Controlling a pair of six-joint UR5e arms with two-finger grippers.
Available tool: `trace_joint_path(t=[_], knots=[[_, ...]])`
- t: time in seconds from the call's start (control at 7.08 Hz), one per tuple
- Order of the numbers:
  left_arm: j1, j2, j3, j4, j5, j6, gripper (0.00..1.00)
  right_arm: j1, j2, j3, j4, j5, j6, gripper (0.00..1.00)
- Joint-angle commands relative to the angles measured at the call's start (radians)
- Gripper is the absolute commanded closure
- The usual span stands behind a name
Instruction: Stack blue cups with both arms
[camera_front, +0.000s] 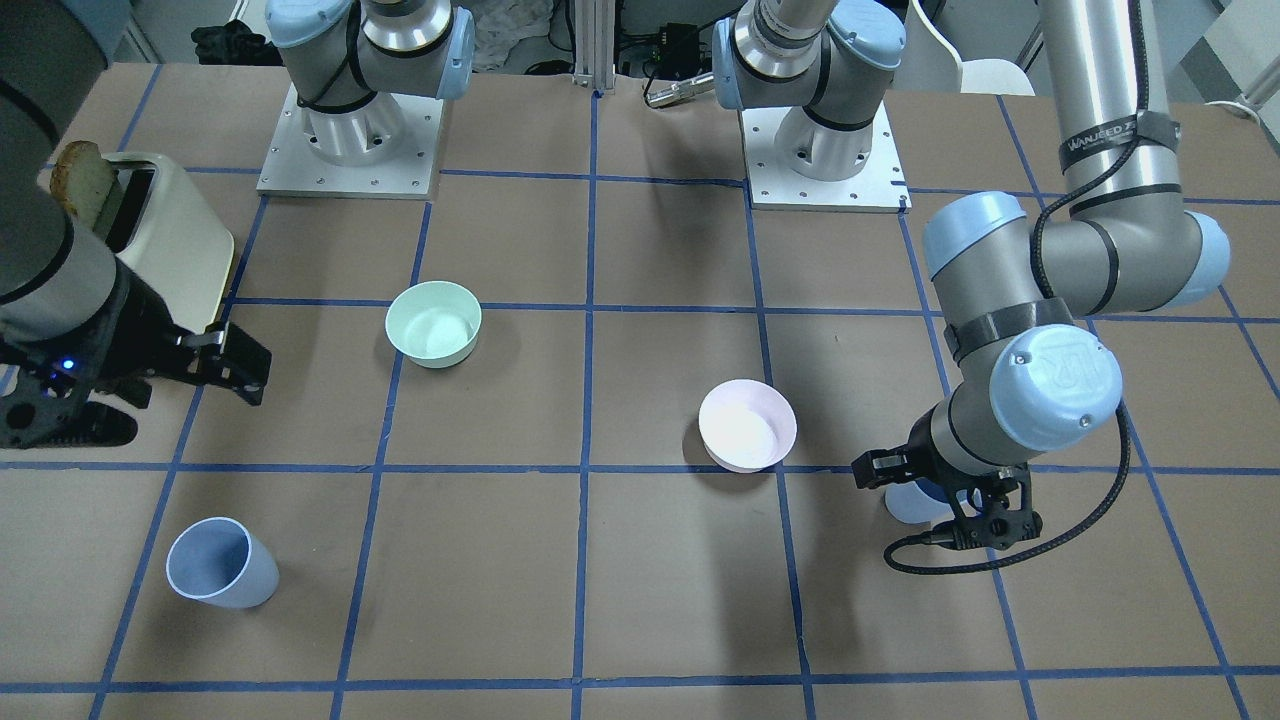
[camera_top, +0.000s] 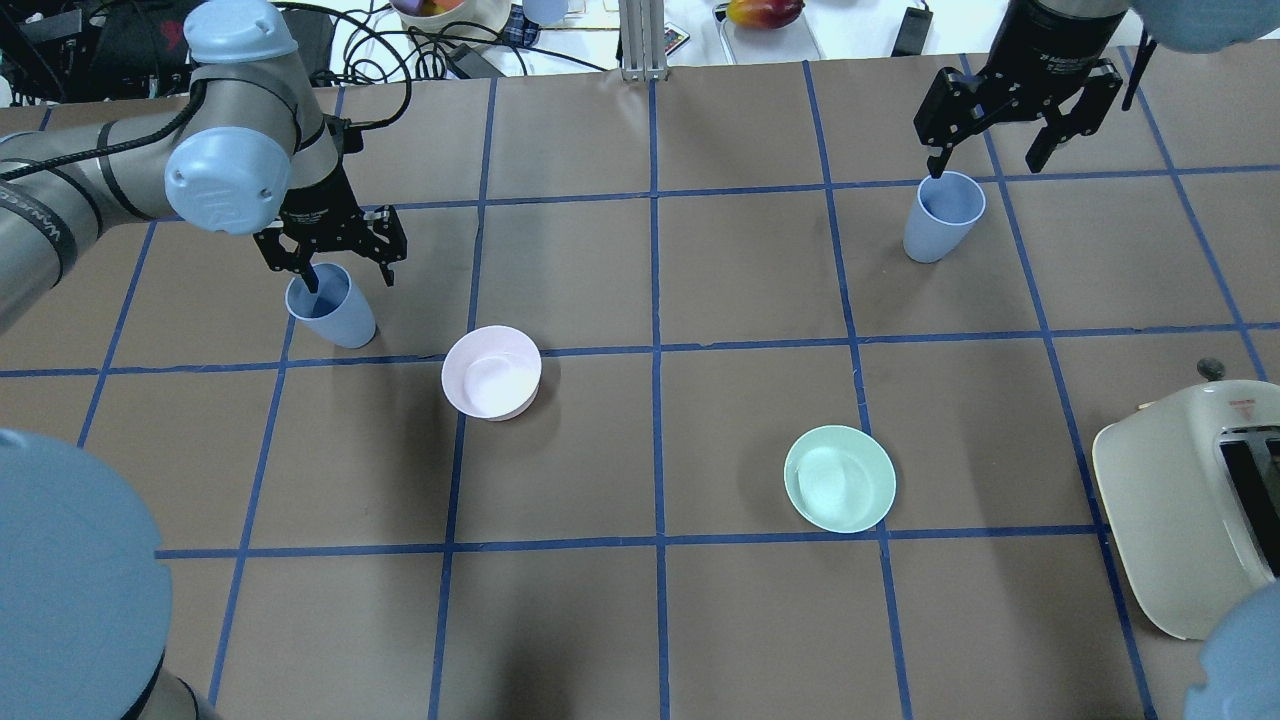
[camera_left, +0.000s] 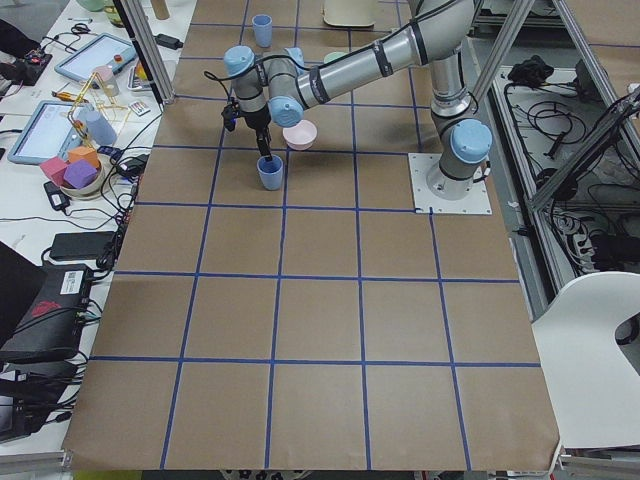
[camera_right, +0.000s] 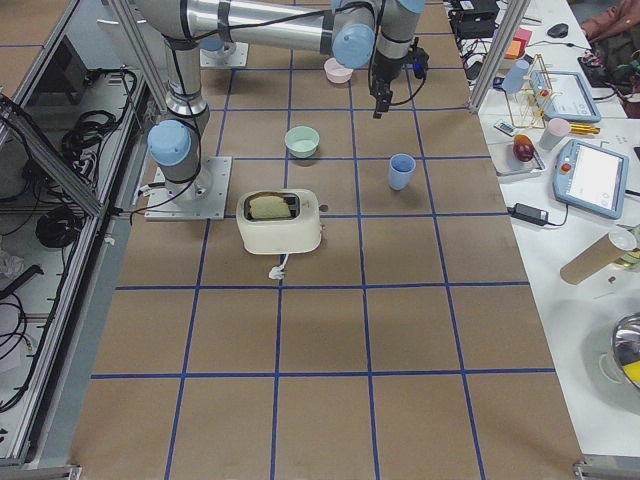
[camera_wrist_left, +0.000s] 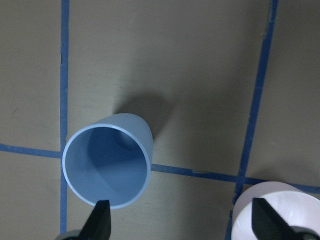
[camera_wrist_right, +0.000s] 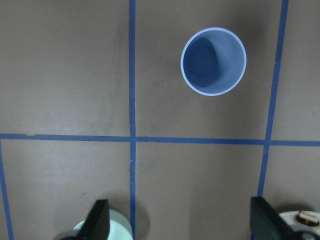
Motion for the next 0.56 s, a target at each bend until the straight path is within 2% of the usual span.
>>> trace_joint_path(t=[0.0, 0.14, 0.42], knots=[[0.001, -0.020, -0.003, 0.012, 0.009, 0.005, 0.81, -0.043, 0.155, -0.004, -0.239, 0.001, -0.102, 0.00], [0.001, -0.024, 0.000, 0.033, 0.007, 0.006, 1.00, -0.051, 0.210, -0.001, -0.331, -0.005, -0.211, 0.00], [-0.001, -0.024, 0.012, 0.047, 0.009, 0.006, 1.00, -0.075, 0.226, 0.004, -0.350, -0.008, -0.273, 0.00]])
